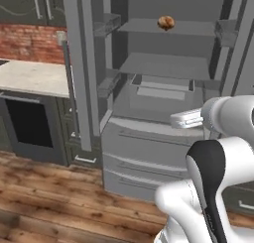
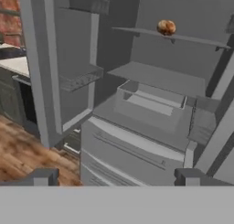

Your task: Gather the avocado and squash from the fridge and place them on a tray on the dining counter. Then gather the chicken drumsticks from the fridge and place them on the other tray.

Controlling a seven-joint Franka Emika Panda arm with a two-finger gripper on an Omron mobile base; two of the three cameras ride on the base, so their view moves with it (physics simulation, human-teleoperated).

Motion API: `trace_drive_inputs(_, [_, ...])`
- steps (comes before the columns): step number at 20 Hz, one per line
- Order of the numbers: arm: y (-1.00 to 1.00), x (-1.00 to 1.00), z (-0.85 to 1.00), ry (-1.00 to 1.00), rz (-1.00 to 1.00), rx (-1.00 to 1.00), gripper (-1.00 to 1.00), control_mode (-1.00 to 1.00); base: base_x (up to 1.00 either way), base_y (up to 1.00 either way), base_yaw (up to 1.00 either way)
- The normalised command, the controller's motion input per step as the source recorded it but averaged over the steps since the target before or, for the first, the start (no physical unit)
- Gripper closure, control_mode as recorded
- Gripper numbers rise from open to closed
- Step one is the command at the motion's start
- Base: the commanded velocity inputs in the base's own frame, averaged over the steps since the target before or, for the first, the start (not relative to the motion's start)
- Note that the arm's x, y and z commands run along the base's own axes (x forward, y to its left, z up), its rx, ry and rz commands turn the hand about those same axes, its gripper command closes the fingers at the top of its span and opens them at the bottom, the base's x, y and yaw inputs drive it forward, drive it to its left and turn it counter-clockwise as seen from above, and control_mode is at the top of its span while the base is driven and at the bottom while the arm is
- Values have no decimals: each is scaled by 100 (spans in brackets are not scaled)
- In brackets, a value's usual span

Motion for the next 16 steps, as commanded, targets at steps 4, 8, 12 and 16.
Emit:
trace_drive_inputs(4, [0,0,0,0,0,0,-100,100,59,21,-34])
trace_drive_inputs(8, [0,0,0,0,0,0,-100,100,63,21,-33])
trace_drive_inputs(12, [0,0,0,0,0,0,-100,100,61,21,-32])
trace_drive_inputs(16, [0,0,0,0,0,0,-100,100,36,25,-30])
